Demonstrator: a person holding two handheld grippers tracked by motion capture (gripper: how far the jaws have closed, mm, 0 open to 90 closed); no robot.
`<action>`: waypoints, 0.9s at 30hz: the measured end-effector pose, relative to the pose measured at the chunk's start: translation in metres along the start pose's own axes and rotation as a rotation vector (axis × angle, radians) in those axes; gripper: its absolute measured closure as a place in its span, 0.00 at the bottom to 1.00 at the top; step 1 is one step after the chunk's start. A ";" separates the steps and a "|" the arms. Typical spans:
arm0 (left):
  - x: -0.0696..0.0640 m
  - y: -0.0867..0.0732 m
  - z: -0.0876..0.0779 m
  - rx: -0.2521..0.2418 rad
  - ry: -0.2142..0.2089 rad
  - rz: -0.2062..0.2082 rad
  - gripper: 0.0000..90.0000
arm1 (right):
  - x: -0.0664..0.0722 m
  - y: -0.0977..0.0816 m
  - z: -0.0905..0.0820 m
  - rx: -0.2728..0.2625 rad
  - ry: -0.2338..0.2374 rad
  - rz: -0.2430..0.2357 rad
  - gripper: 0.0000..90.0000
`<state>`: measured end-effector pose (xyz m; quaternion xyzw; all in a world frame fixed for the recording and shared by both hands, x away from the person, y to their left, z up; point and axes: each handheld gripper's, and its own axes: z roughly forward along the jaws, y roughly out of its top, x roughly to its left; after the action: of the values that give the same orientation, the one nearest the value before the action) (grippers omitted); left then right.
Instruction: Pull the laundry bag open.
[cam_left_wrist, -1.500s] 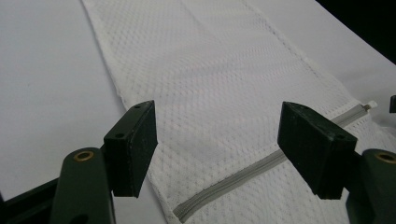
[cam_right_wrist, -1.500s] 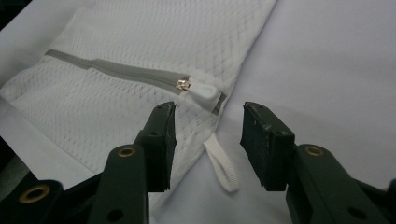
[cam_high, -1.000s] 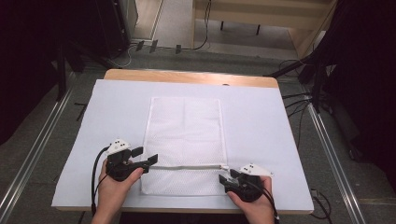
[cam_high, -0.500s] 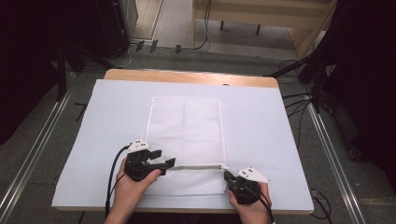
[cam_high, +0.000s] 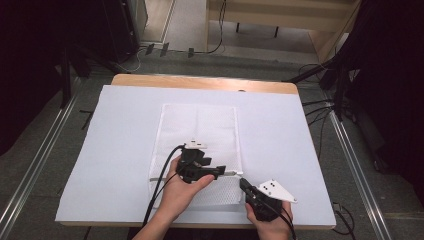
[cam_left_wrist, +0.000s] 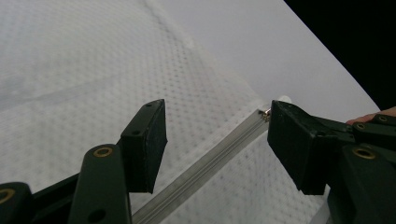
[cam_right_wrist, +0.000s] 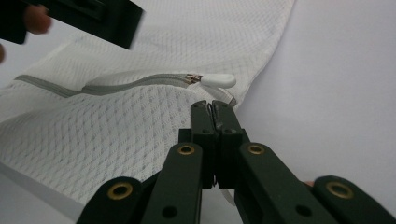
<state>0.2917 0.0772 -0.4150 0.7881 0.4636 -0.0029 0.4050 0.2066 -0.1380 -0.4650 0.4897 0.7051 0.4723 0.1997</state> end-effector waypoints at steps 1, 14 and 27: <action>-0.003 0.002 0.005 0.010 -0.004 0.001 0.42 | 0.000 0.001 -0.001 -0.005 -0.001 -0.003 1.00; -0.036 0.023 0.039 0.099 0.057 0.046 0.52 | 0.002 0.005 -0.001 -0.011 0.026 -0.030 1.00; -0.028 0.024 0.029 0.096 -0.040 0.059 0.89 | 0.003 0.005 0.001 0.004 0.025 -0.033 1.00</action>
<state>0.3042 0.0324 -0.4082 0.8197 0.4313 -0.0291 0.3759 0.2084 -0.1350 -0.4608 0.4725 0.7165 0.4736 0.1974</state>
